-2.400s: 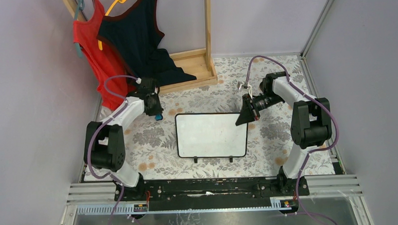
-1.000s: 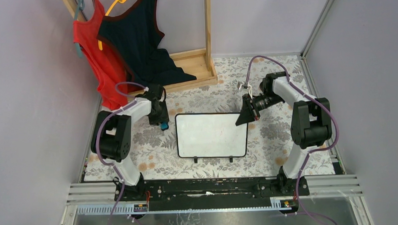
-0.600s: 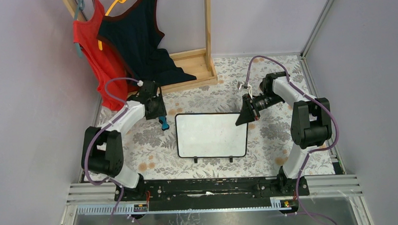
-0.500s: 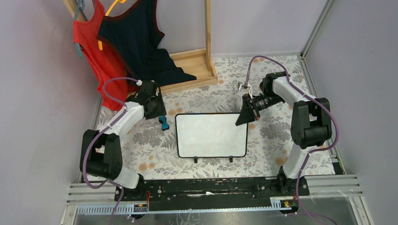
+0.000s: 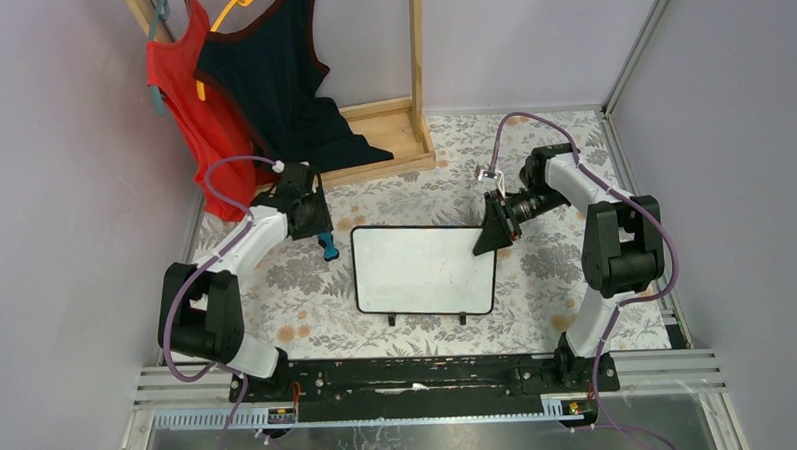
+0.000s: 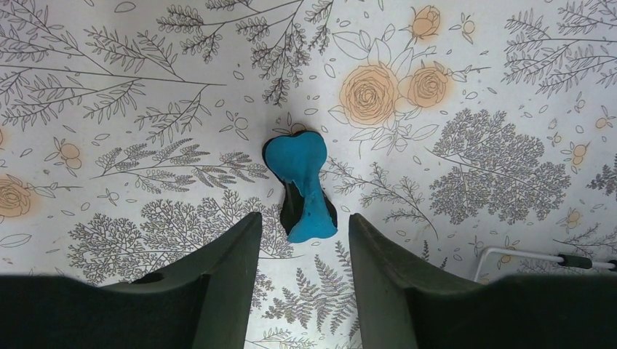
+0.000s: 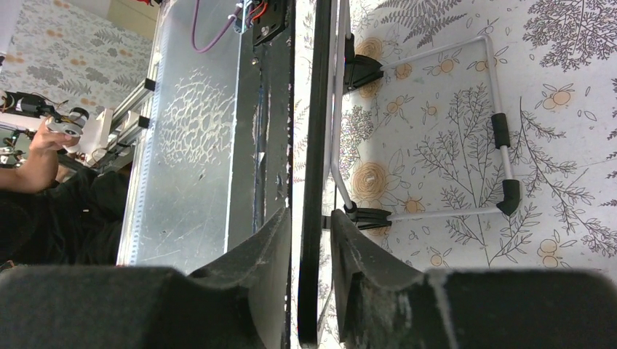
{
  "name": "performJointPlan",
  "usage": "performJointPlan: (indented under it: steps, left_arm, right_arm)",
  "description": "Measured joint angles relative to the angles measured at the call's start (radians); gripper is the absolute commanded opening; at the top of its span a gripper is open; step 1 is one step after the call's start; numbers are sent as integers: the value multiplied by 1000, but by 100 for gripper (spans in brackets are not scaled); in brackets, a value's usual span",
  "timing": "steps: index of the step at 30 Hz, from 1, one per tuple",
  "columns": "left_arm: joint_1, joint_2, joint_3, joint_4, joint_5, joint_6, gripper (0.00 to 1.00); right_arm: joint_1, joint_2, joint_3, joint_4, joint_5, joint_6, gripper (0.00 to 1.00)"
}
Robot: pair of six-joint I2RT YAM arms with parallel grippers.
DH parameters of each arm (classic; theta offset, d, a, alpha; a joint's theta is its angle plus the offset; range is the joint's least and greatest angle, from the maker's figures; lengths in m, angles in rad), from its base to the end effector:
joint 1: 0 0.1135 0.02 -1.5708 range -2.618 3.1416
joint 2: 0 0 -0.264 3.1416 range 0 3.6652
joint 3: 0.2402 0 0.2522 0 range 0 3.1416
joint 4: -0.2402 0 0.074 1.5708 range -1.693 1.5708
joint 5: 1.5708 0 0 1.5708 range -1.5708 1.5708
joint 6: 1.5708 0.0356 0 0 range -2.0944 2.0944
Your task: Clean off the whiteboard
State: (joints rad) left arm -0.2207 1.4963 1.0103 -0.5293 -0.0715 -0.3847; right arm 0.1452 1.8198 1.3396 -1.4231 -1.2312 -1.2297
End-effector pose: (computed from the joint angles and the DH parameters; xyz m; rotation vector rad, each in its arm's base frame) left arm 0.2959 -0.0638 0.2224 -0.2382 2.5767 -0.1316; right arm 0.2940 0.0769 0.2283 -1.2363 1.9318 1.5770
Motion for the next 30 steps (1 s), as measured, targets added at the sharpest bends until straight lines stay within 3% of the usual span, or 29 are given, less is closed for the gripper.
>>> performJointPlan:
  steps: [11,30]
  left_arm:
    - [-1,-24,-24,3,-9,-3,46]
    - [-9,-103,-50,29,-42,-7,46]
  right_arm:
    - [0,0,0,-7,0,2,50]
    - [-58,-29,34,15,3,56,52]
